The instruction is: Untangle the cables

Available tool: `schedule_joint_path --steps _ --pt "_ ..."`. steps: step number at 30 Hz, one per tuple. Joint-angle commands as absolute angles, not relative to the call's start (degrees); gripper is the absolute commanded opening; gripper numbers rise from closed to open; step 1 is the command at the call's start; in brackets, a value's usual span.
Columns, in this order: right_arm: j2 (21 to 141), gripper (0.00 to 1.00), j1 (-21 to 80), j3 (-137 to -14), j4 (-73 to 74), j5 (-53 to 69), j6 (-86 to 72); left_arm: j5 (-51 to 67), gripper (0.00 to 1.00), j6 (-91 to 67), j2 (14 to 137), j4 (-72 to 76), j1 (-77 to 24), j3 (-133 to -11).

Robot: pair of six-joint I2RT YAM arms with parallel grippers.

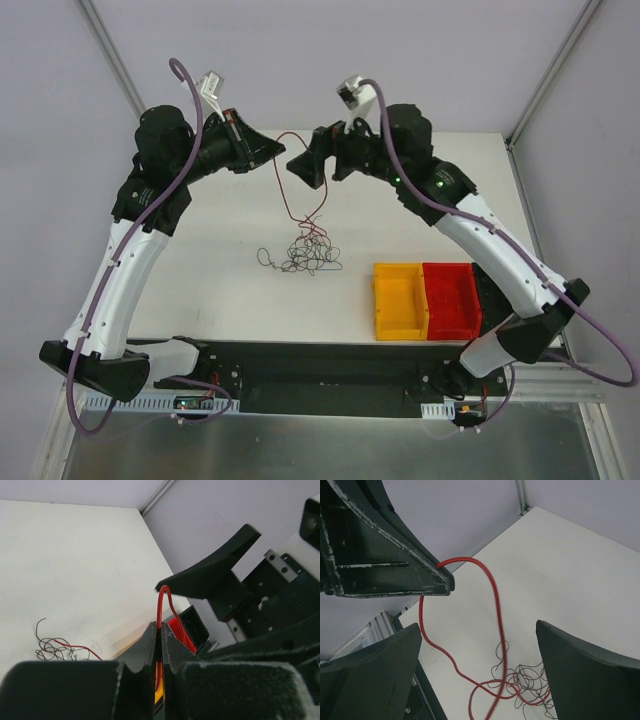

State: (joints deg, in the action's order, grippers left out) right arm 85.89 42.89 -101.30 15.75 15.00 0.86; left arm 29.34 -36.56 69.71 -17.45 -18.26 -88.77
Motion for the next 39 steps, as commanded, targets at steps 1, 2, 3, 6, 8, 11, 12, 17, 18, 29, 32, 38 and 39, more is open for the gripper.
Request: schedule_joint_path --steps 1,2,3,6,8,11,12,17,18,29,32,38,39 --pt "89.0 1.00 48.4 -105.5 15.0 8.0 -0.4 27.6 0.00 -37.6 70.7 -18.1 -17.7 -90.2" --pt "90.4 1.00 49.8 -107.1 16.9 4.3 1.5 27.1 0.00 -37.9 70.8 -18.4 -17.7 -90.2" --pt "91.7 0.99 51.1 -108.3 18.8 0.7 2.2 26.5 0.00 -38.4 70.9 -18.7 -17.7 -90.2" --pt "94.7 0.96 55.5 -112.6 22.7 -12.4 7.6 25.4 0.00 -38.8 71.2 -19.2 -17.7 -90.1" --pt "96.1 0.94 57.5 -113.3 23.2 -18.7 9.8 24.3 0.00 -38.8 71.2 -19.9 -17.7 -90.0" --pt "97.1 0.83 58.7 -112.9 22.3 -24.2 10.5 23.6 0.00 -38.9 71.1 -20.6 -17.7 -90.0" --pt "97.4 0.74 58.9 -112.7 22.0 -25.1 10.5 23.1 0.00 -39.1 70.9 -20.9 -17.7 -90.1" --pt "98.2 0.40 60.0 -111.4 19.9 -26.9 10.9 20.4 0.00 -40.6 71.0 -22.0 -17.7 -89.9" --pt "98.2 0.32 60.1 -110.7 19.0 -26.2 11.2 20.1 0.00 -41.1 71.1 -22.1 -17.7 -90.0" --pt "91.1 0.00 53.1 -99.5 10.3 -5.2 0.5 18.6 0.66 -35.9 64.7 -22.2 -15.2 -85.4" --pt "88.1 0.00 49.5 -96.7 7.8 2.0 -5.2 12.8 0.77 -32.2 57.8 -21.3 -14.9 -77.1" --pt "84.5 0.00 43.4 -93.0 3.6 11.7 -15.9 17.7 0.88 -34.0 50.1 -14.3 -14.9 -55.8" --pt "84.0 0.00 43.0 -93.1 3.6 12.5 -16.5 20.0 0.89 -35.8 50.7 -13.1 -14.9 -53.4"
